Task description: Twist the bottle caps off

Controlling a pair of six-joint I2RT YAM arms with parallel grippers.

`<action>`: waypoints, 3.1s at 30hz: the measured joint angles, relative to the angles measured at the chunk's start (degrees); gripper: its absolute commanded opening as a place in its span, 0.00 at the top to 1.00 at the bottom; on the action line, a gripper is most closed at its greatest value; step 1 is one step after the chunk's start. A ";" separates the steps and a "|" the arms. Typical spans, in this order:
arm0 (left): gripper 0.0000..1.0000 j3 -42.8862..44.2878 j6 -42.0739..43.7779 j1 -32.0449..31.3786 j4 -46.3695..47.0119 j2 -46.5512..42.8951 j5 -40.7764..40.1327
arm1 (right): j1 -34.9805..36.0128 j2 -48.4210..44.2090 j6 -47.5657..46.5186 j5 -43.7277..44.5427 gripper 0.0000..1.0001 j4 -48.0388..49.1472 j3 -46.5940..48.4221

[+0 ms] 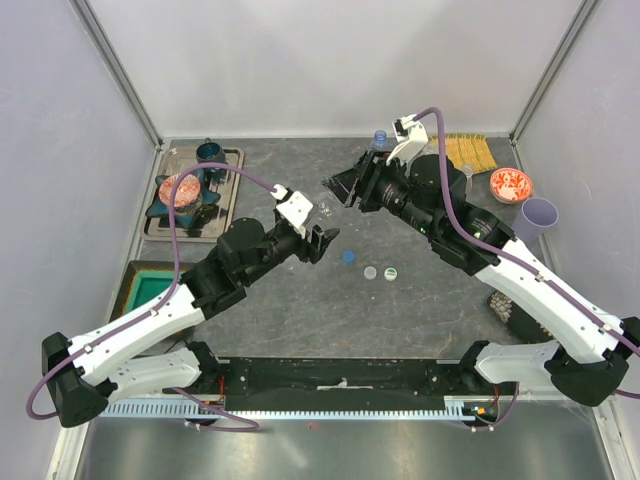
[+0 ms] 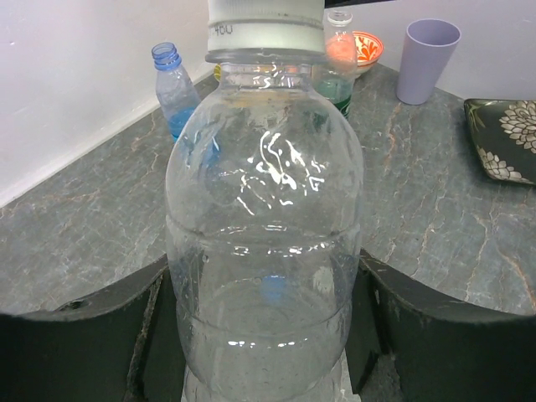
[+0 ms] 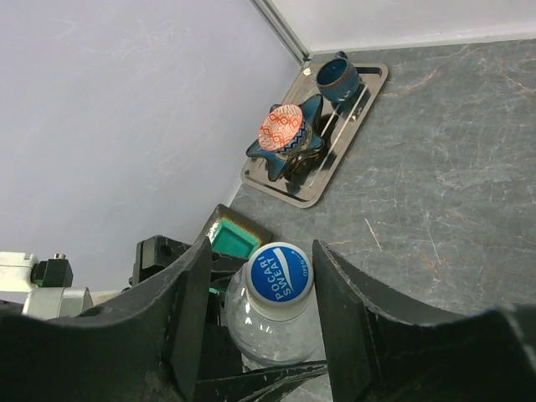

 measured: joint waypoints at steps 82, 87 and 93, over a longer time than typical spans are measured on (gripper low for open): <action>0.70 2.64 -35.41 17.16 17.05 6.51 82.34 | -4.28 -12.90 -23.06 -47.95 0.19 8.09 -10.60; 0.68 6.05 -25.55 17.51 5.97 5.22 76.08 | -4.04 -10.69 -21.16 -36.89 0.10 0.46 -3.17; 0.67 7.41 -17.33 17.18 -2.43 3.91 67.49 | -4.04 -9.27 -18.27 -25.68 0.05 -1.84 6.16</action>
